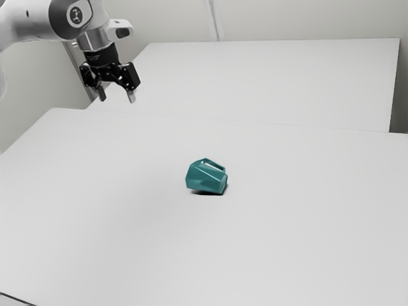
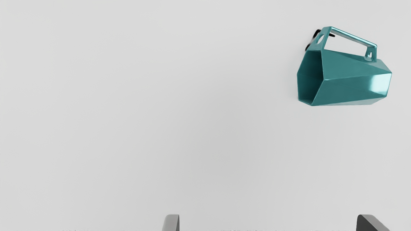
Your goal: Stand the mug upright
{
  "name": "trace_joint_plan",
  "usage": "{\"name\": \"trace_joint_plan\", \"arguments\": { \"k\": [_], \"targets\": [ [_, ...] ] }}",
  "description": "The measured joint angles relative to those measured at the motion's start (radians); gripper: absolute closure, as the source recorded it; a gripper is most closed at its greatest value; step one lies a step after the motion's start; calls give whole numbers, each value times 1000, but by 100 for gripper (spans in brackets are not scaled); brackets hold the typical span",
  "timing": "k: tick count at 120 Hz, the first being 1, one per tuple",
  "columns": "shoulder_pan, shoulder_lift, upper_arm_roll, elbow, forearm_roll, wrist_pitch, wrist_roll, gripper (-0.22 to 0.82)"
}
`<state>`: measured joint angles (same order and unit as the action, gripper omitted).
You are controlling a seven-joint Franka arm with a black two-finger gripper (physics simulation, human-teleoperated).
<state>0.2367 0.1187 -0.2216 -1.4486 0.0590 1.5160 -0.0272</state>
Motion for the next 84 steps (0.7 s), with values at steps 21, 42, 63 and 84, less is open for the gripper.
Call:
{"name": "trace_joint_plan", "arguments": {
  "k": [21, 42, 63, 84],
  "targets": [
    [-2, 6, -1, -14, -5, -10, -13, 0],
    [-4, 30, -1, -87, -32, 13, -24, 0],
    [-6, 35, -1, -203, -55, 98, -33, 0],
    [-6, 39, 0, -244, -125, 170, -38, 0]
  ]
}}
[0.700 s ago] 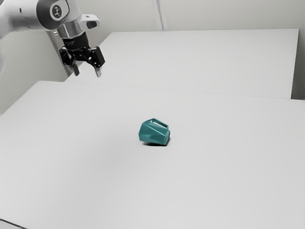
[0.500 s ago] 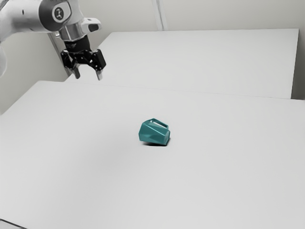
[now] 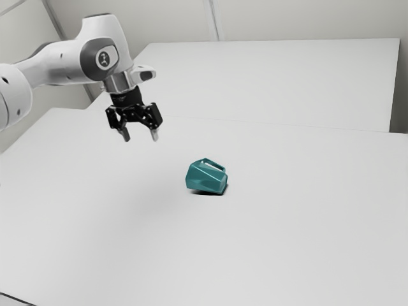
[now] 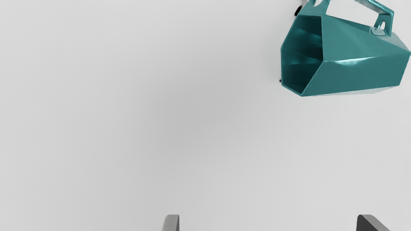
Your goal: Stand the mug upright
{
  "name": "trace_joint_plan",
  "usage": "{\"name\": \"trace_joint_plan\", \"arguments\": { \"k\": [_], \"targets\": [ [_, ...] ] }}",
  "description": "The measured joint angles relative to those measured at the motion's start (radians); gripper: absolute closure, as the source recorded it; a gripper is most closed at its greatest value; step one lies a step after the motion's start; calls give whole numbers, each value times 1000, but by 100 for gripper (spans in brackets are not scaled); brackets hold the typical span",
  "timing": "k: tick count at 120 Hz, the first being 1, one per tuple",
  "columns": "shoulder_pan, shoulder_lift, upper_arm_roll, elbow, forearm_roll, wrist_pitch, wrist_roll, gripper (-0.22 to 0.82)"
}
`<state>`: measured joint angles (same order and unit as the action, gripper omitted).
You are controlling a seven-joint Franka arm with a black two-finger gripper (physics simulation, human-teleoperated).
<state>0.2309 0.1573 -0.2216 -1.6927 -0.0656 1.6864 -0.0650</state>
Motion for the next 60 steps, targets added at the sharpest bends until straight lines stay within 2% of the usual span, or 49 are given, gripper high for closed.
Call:
{"name": "trace_joint_plan", "arguments": {
  "k": [29, 60],
  "targets": [
    [0, 26, 55, -40, -122, 64, 33, 0],
    [3, 51, 125, -118, -314, 114, 174, 0]
  ]
}}
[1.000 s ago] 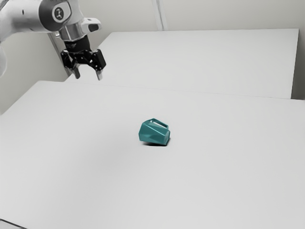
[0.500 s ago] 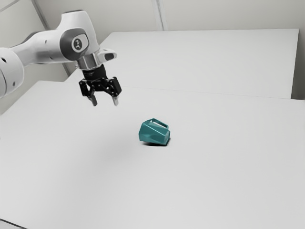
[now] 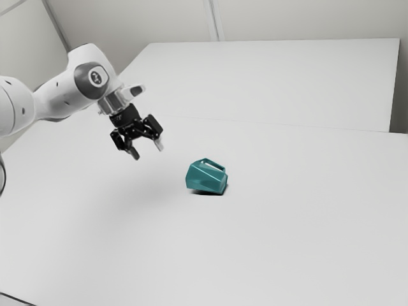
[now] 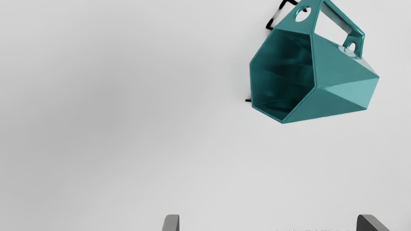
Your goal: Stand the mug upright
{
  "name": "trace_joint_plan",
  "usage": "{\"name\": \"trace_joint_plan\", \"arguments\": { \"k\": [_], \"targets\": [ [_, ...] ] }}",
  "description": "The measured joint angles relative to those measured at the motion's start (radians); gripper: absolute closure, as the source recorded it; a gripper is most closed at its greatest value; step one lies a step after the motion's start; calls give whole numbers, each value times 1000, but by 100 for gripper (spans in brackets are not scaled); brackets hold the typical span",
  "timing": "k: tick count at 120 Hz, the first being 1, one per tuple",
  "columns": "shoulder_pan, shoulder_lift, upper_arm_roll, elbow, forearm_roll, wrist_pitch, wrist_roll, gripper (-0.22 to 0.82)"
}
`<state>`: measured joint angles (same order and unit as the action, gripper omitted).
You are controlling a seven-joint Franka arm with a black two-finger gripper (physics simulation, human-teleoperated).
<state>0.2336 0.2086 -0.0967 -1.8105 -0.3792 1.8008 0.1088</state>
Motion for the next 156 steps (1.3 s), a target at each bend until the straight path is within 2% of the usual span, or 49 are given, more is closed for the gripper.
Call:
{"name": "trace_joint_plan", "arguments": {
  "k": [83, 156],
  "targets": [
    [0, 102, 44, -88, -383, 17, 430, 0],
    [-33, 111, 42, -118, -490, 36, 607, 0]
  ]
}}
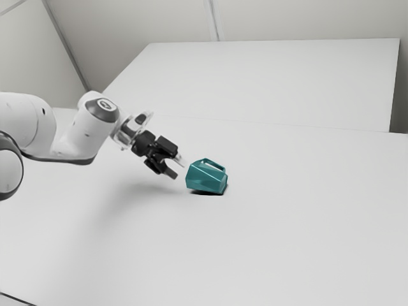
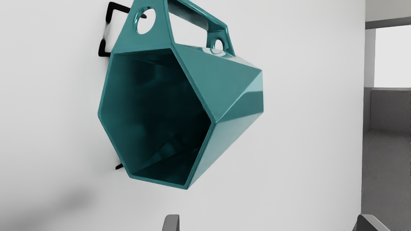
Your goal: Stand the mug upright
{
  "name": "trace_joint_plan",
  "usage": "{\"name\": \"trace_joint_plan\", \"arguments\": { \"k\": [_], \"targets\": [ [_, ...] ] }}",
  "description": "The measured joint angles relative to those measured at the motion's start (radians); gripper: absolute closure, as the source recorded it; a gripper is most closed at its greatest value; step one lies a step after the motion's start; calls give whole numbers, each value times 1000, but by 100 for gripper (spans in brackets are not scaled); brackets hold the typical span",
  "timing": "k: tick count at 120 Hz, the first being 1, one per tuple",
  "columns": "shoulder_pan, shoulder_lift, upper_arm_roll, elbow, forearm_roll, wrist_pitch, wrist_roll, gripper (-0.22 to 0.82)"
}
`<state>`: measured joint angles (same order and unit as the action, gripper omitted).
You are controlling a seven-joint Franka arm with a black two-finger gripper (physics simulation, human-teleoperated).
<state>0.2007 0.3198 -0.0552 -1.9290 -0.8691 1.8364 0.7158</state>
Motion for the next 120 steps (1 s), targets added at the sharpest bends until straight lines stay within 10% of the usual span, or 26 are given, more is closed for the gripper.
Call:
{"name": "trace_joint_plan", "arguments": {
  "k": [120],
  "targets": [
    [-39, 22, -6, -7, -97, 100, 80, 0]
  ]
}}
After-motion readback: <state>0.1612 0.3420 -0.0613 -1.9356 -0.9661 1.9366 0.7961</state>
